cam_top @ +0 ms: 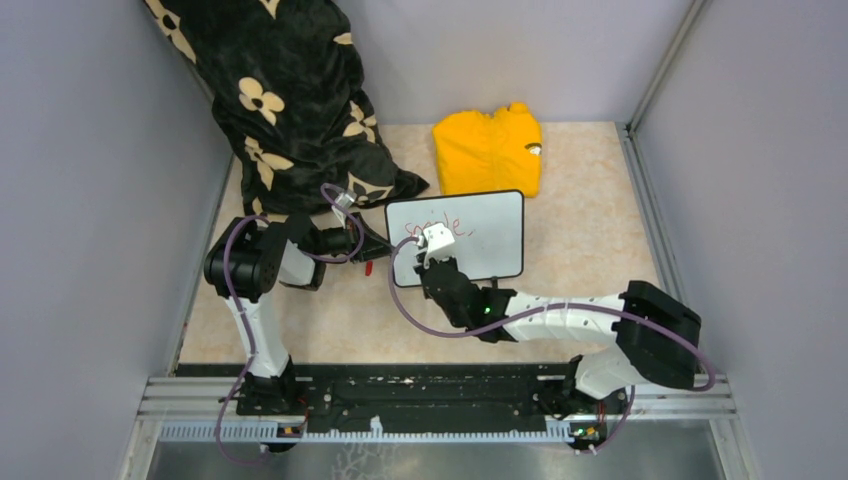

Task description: Write a sentence on the whiteboard

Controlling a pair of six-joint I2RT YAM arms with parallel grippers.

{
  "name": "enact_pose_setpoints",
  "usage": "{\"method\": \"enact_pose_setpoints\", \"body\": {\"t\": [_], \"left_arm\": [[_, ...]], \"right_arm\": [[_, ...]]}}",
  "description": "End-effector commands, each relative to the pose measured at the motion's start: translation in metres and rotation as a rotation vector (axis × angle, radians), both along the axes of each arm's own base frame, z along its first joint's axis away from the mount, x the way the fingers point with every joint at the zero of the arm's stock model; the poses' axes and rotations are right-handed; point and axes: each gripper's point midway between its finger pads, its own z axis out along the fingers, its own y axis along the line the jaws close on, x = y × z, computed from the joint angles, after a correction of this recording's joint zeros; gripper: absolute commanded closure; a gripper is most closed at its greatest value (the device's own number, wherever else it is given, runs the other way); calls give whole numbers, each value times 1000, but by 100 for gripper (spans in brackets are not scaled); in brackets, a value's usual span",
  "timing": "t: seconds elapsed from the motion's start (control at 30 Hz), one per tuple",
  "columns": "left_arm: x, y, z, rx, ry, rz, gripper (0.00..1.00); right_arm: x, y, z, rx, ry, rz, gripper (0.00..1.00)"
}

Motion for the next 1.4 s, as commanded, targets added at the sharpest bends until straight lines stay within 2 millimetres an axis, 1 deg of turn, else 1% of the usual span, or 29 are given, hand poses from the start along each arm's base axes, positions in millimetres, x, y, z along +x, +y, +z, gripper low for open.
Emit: {"method": "enact_pose_setpoints", "body": {"t": [0.0, 0.37, 0.63, 0.8, 0.9, 1.13, 1.37], "left_arm": [[-1, -3, 14, -17, -137, -20, 100], [0, -3, 15, -18, -139, -21, 100], [0, -3, 15, -17, -136, -21, 100], [-1, -3, 14, -17, -134, -21, 100], [0, -3, 14, -17, -135, -21, 100], [0, -3, 14, -17, -134, -21, 100], [0, -3, 15, -17, -134, -21, 100]], "right_arm": [[4, 15, 25, 53, -33, -5, 100], [4, 22, 18, 37, -13, 14, 100], [0, 23, 3, 3, 23, 31, 100], [-3, 15, -6, -20, 42, 19, 100], [-3, 8, -8, -27, 42, 0, 100], [-4, -6, -7, -24, 36, -33, 100], [-7, -12, -10, -22, 45, -41, 100]]}}
